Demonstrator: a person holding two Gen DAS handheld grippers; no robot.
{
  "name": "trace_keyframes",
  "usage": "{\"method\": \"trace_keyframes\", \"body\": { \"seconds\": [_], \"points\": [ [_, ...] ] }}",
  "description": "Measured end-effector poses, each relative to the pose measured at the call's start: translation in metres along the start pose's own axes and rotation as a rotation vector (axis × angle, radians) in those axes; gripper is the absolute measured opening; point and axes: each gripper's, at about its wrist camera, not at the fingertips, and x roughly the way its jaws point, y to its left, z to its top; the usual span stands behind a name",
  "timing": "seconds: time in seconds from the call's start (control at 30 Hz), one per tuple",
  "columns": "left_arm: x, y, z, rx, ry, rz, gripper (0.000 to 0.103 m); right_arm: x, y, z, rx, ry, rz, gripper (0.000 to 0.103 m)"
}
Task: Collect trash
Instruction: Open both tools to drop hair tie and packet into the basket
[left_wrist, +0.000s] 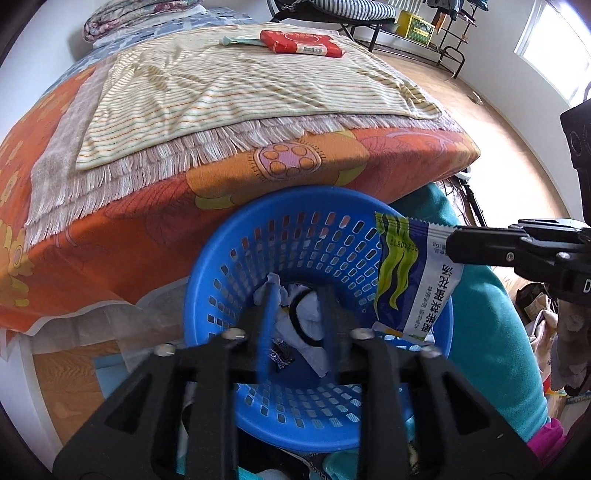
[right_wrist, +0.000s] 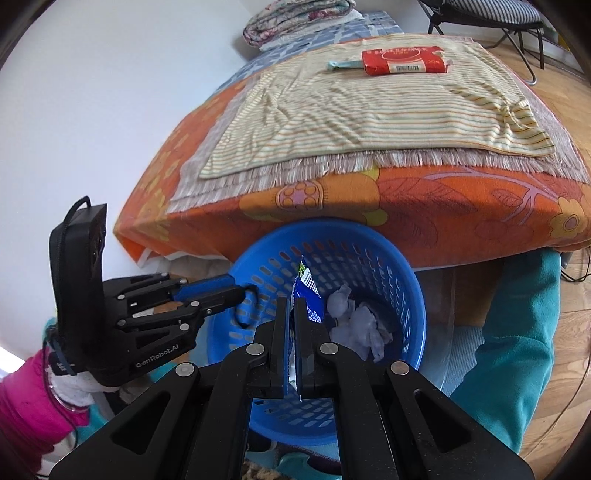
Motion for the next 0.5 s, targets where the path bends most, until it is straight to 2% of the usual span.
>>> {"method": "trace_keyframes", "body": {
  "seconds": [0.03, 0.13, 0.27, 0.3, 0.37, 0.4, 0.43, 0.5],
  "points": [
    [0.000, 0.000, -0.001, 0.000, -0.004, 0.002, 0.044, 0.003, 0.000, -0.001, -0.001, 0.010, -0.003, 0.001],
    [0.002, 0.000, -0.001, 0.000, 0.000, 0.003, 0.045, 0.010, -0.002, -0.004, 0.004, 0.036, -0.011, 0.002],
    [0.005, 0.001, -0.003, -0.005, 0.013, 0.013, 0.055, 0.018, -0.002, -0.008, -0.004, 0.069, -0.044, 0.006],
    [0.006, 0.002, -0.003, -0.006, 0.015, 0.015, 0.055, 0.020, -0.002, -0.008, -0.007, 0.074, -0.053, 0.010],
    [0.008, 0.002, -0.004, -0.007, 0.023, 0.017, 0.055, 0.022, -0.002, -0.009, -0.012, 0.079, -0.069, 0.026],
    [0.008, 0.003, -0.004, -0.008, 0.027, 0.021, 0.055, 0.022, -0.002, -0.010, -0.014, 0.077, -0.075, 0.042],
    [0.009, 0.003, -0.004, -0.009, 0.029, 0.023, 0.056, 0.021, -0.003, -0.010, -0.015, 0.071, -0.078, 0.054],
    [0.010, 0.004, -0.004, -0.013, 0.031, 0.030, 0.060, 0.020, -0.003, -0.010, -0.018, 0.055, -0.092, 0.056]
  ]
}}
